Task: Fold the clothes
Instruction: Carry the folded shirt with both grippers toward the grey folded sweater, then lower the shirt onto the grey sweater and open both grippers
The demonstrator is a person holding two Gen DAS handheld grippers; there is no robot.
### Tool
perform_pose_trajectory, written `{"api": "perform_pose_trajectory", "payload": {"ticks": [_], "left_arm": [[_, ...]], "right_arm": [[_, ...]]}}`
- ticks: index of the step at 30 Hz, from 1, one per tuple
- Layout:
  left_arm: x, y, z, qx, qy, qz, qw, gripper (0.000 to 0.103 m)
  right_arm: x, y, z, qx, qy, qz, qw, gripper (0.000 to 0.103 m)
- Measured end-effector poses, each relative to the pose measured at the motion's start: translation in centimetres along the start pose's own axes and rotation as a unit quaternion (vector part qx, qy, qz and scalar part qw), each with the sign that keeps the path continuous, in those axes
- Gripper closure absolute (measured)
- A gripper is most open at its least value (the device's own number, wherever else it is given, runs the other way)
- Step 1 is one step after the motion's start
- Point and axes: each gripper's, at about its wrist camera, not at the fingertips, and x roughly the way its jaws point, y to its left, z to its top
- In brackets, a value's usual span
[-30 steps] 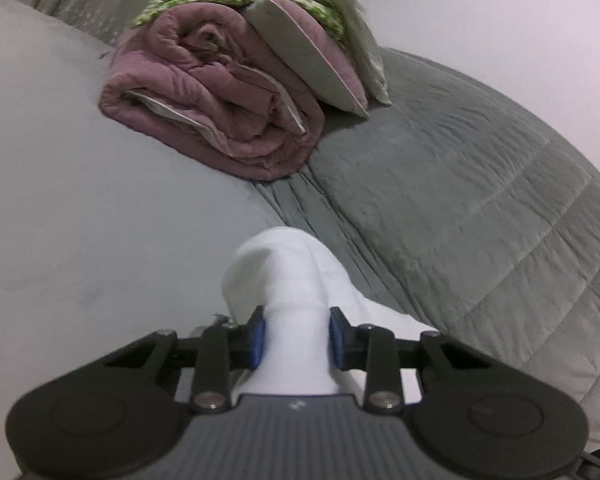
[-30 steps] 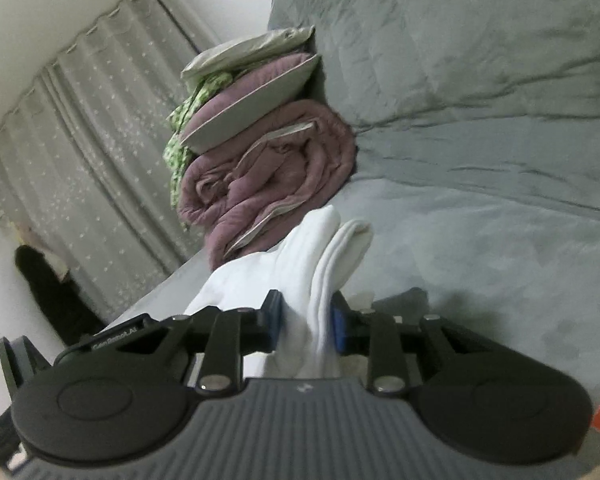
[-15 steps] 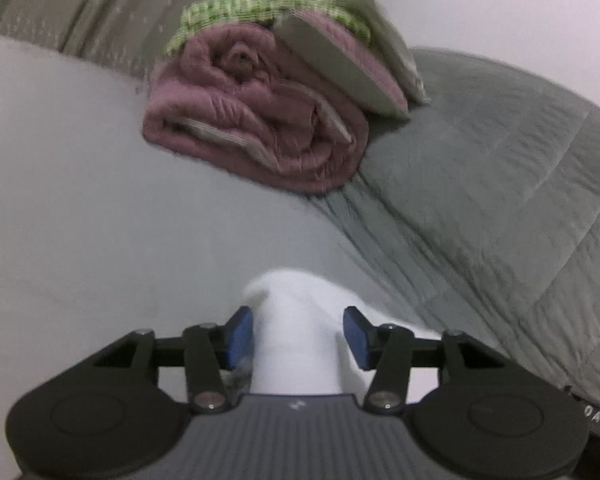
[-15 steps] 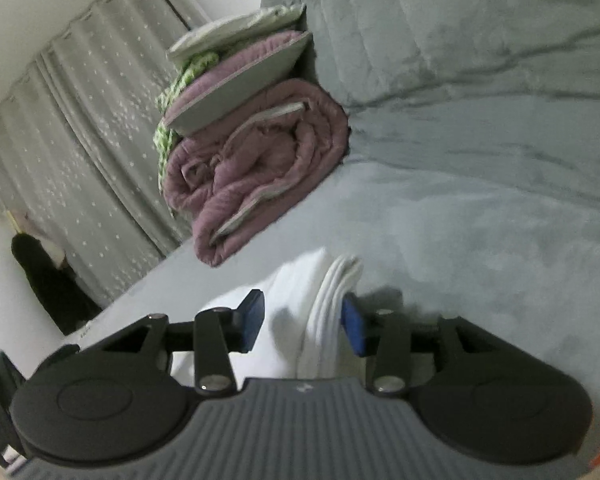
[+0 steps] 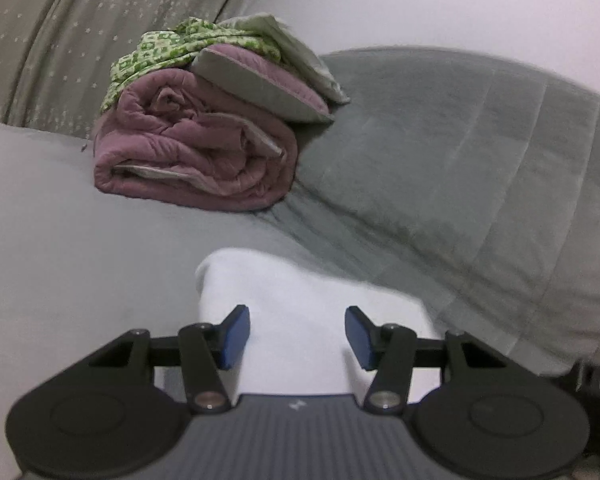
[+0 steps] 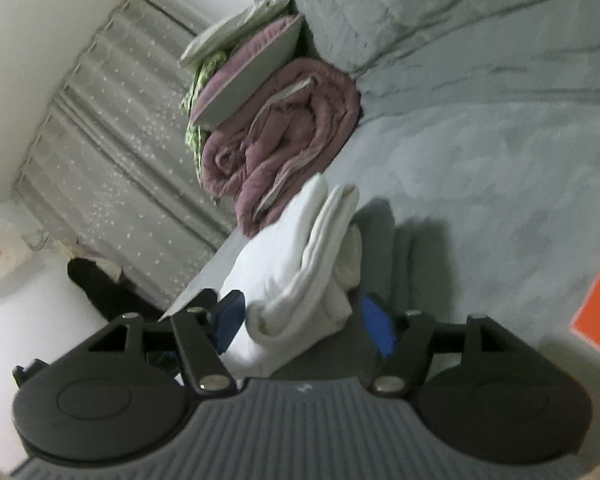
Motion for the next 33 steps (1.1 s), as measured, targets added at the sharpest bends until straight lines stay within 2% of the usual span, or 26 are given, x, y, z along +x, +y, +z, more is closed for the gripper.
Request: {"api": "perform_pose_trajectory", "payload": {"ticks": [4,5,8,12,16,20,23,26,28,29,30,32,33], "left_arm": [[1.6,0.0,-0.9,0.012,-0.004,0.024,0.9996,0.05],[2.0,-0.2,-1.0,0.014,-0.005,0.029,0.9995,0.05],[3.1,-0.5,-1.0,0.025,-0.004,0.043,0.9987,0.047],[3.9,-0.5,-0.8,0.025,0.0,0.05,0.9984,0.047],[4.1,-1.5,-1.0,0.055,0.002,0.057,0.9968,0.047],[3.3,-0.8,-0.4,0.024,-0.011,0.049,0.9985,0.049],[2.8,-0.4,0.3,0.011,-0.039,0.048,0.998,0.06],[3.8,0.4,1.0,0.004,-0.041,0.049,0.998,0.067],[5.0,1.1,1.0,0.002,-0.027,0.052,0.9983,0.073],[5.6,1.3,0.7,0.003,-0.018,0.051,0.9985,0.074],[6.3,1.5,0.3,0.007,-0.011,0.05,0.9987,0.076],[7.0,1.2,-0.9,0.034,-0.013,0.043,0.9984,0.076],[7.1,0.9,-1.2,0.042,-0.018,0.043,0.998,0.076]], "right_arm": [[2.2,1.1,0.0,-0.011,0.025,-0.004,1.0,0.035],[2.5,1.9,0.2,-0.016,0.028,-0.007,0.999,0.047],[2.7,3.7,1.2,0.001,0.03,-0.003,1.0,0.058],[1.3,4.7,2.4,0.051,0.036,0.026,0.998,0.059],[-0.6,4.1,2.4,0.074,0.035,0.043,0.996,0.06],[-1.1,5.0,3.1,0.017,-0.015,0.004,1.0,0.06],[1.4,6.7,3.4,-0.064,-0.037,-0.028,0.997,0.064],[5.0,8.0,3.0,-0.173,-0.055,-0.082,0.98,0.073],[7.2,8.1,2.4,-0.24,-0.06,-0.119,0.961,0.084],[8.3,8.2,2.1,-0.274,-0.063,-0.138,0.95,0.092],[9.6,7.3,1.8,-0.301,-0.06,-0.166,0.937,0.094],[11.5,5.2,1.2,-0.328,-0.054,-0.21,0.919,0.096],[11.7,4.2,1.1,-0.322,-0.06,-0.222,0.919,0.096]]}}
